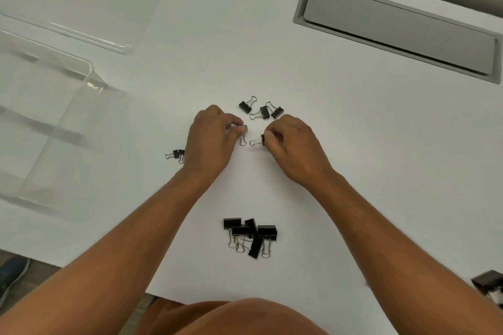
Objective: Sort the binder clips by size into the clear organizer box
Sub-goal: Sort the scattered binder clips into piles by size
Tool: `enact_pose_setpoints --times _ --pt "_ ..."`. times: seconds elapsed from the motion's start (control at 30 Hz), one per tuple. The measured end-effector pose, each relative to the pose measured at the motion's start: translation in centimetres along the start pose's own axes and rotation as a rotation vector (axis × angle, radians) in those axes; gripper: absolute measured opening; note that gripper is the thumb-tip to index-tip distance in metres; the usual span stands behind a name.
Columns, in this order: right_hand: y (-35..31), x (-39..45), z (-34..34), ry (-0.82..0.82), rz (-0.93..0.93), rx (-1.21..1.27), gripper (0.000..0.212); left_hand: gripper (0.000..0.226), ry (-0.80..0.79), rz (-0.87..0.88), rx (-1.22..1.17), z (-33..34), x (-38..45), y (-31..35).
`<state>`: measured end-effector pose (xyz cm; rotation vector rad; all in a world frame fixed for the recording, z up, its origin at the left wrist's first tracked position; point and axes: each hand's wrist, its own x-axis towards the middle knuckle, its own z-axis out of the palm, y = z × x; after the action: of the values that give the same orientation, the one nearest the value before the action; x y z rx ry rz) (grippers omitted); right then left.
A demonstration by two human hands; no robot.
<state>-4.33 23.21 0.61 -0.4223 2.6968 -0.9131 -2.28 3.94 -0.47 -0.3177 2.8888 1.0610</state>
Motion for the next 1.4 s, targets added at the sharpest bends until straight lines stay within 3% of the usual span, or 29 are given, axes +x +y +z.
enact_pose_setpoints --times 0.13,0.23,0.3,0.37,0.47,0.53,0.63,0.87,0.93,1.03,1.1,1.23,1.4 --pt "-1.2 1.2 0.9 0.035 0.072 -0.035 0.024 0.023 -0.079 -0.016 -0.095 -1.5 1.4 -0.2" --pt "-1.5 1.4 0.7 0.196 0.181 0.097 0.017 0.026 -0.061 0.001 -0.098 -2.8 2.1 -1.1" --pt "-1.2 1.1 0.5 0.326 0.214 0.118 0.010 0.039 -0.125 0.058 -0.083 -3.5 2.6 -1.8" --pt "-0.9 0.7 0.2 0.330 0.208 0.095 0.030 0.064 -0.274 0.106 -0.060 -3.8 3.4 -2.2" --pt "-1.1 0.9 0.5 0.105 0.186 0.053 0.071 0.086 -0.439 0.211 0.024 -3.8 4.6 -1.7" --pt "-1.6 1.7 1.0 0.024 0.159 0.043 0.074 0.081 -0.454 0.265 0.038 -3.3 5.3 -1.1" --pt "-2.3 2.6 1.0 0.040 0.136 0.048 0.062 0.064 -0.424 0.289 0.015 -2.5 5.9 -0.2" --pt "-3.2 -4.2 -0.4 0.334 0.185 0.074 0.024 0.056 -0.347 0.249 -0.052 -3.9 1.1 -1.3" --pt "-3.5 -8.3 0.3 0.273 0.200 0.076 0.020 0.049 -0.392 0.269 -0.043 -4.5 -2.2 -2.1" --pt "-4.0 -14.0 2.3 -0.030 0.233 0.033 0.040 0.051 -0.533 0.304 0.023 -4.7 -7.3 -3.2" --pt "-3.9 -16.2 3.5 -0.125 0.268 0.027 0.046 0.058 -0.613 0.325 0.067 -4.2 -10.2 -3.6" --pt "-3.3 -16.7 4.1 -0.045 0.317 0.144 0.024 0.038 -0.557 0.371 0.112 -2.9 -13.2 -3.9" --pt "-2.1 -16.5 2.1 -0.001 0.448 0.414 0.018 0.028 -0.473 0.188 -0.030 -2.8 -13.5 -3.5"
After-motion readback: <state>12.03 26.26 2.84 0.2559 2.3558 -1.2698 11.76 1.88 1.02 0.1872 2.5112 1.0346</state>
